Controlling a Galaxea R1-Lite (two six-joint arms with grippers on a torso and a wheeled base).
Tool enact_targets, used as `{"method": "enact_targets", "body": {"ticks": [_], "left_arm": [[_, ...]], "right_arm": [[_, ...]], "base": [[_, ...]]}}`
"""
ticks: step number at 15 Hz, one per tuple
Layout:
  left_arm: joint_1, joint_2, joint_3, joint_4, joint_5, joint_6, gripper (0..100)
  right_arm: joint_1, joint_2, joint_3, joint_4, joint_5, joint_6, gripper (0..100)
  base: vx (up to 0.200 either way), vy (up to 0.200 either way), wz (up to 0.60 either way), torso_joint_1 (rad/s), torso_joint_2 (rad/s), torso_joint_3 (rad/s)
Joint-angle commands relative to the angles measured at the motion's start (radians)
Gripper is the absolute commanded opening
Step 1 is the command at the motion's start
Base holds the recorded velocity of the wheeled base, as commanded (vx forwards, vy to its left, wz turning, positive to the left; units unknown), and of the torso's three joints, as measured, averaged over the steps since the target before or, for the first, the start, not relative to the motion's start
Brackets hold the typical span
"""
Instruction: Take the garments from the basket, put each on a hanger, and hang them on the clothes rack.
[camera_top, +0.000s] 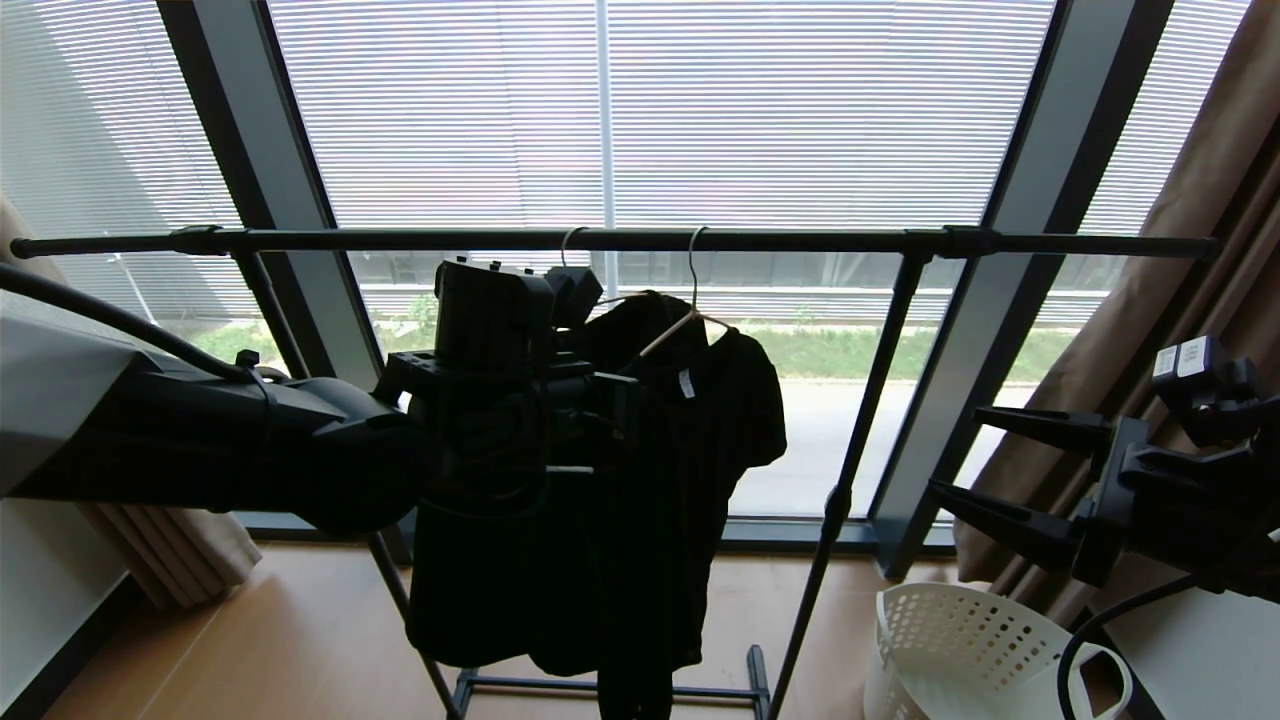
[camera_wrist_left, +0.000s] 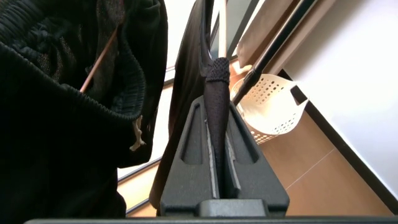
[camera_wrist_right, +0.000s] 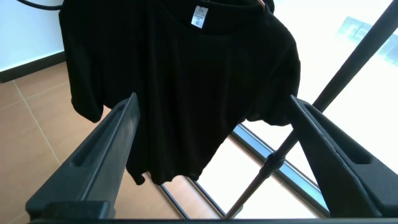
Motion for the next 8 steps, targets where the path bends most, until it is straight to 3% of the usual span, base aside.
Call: {"method": "enact_targets", "body": {"ticks": [1,8], "left_arm": [[0.001,-0.001,-0.002,0.0,0.0,0.002,0],[0.001,0.008,0.003,-0.035,-0.002,0.0,0]], "right_arm": [[0.001,0.002,0.0,-0.001,-0.001,0.0,100],[0.003,0.005,0.002,-0.001,-0.001,0.0,100]], "base": [[0.0,0.0,0.0,0.0,0.0,0.0],[0.0,0.0,0.0,0.0,0.0,0.0]]}}
